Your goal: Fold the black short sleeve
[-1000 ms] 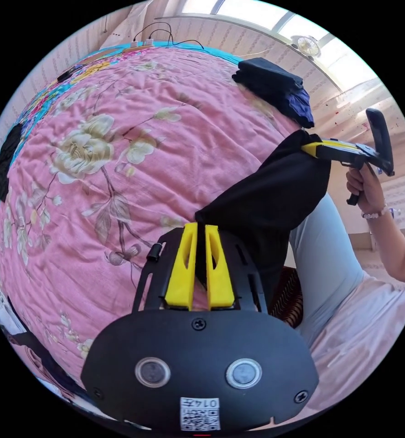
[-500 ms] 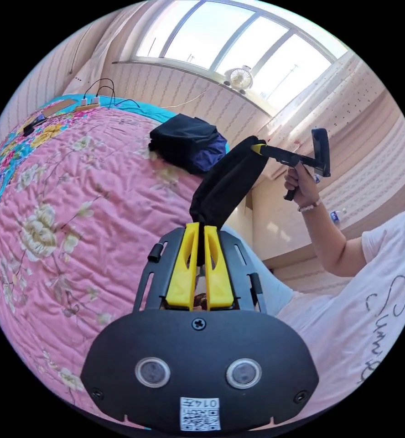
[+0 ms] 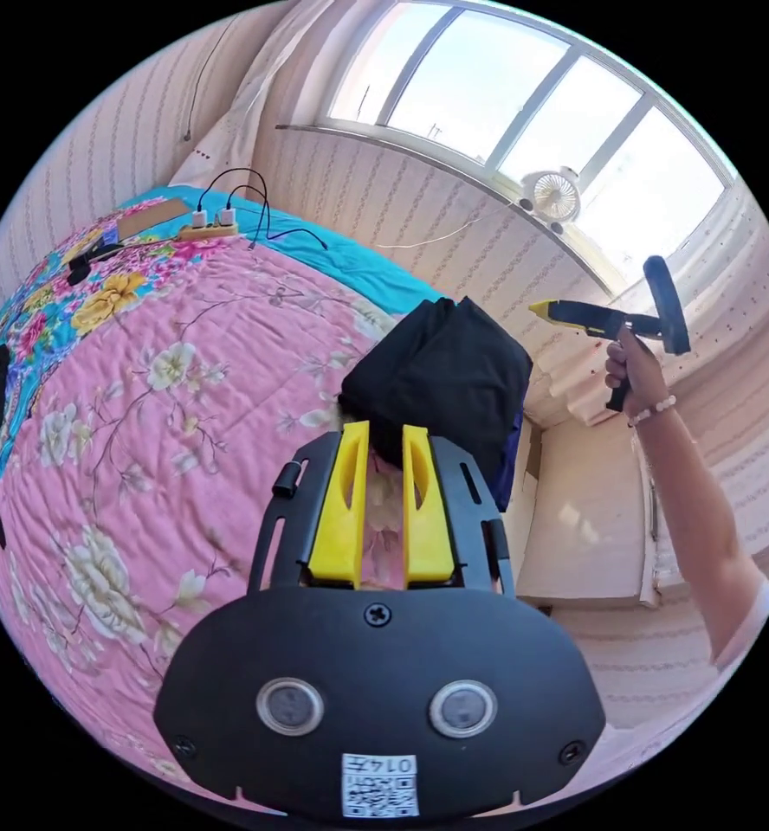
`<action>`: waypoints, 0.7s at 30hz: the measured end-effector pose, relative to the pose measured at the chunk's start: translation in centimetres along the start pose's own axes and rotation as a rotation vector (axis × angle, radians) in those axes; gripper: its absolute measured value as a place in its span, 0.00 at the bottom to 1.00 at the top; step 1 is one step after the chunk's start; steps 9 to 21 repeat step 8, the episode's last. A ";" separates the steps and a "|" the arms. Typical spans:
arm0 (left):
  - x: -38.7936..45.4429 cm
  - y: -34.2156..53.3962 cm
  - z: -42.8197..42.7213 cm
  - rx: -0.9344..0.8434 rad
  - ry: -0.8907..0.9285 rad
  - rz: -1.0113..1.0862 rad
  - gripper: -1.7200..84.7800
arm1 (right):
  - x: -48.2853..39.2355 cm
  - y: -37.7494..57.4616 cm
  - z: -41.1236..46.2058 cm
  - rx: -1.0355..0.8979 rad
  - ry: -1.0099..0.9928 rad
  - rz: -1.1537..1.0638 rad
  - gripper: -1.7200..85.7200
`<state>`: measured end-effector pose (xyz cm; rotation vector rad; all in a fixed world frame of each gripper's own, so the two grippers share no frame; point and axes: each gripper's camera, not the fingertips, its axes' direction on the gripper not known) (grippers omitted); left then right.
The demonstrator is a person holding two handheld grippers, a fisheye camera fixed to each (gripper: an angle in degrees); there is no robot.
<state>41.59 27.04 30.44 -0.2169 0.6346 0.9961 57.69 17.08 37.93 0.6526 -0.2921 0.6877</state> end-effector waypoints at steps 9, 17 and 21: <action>2.6 22.2 -16.8 0.410 -0.077 0.248 0.04 | -11.8 22.0 0.4 0.218 -0.113 -0.281 0.14; 2.6 22.2 -16.8 0.410 -0.077 0.248 0.04 | -11.8 22.0 0.4 0.218 -0.113 -0.281 0.14; 2.6 22.2 -16.8 0.410 -0.077 0.248 0.04 | -11.8 22.0 0.4 0.218 -0.113 -0.281 0.14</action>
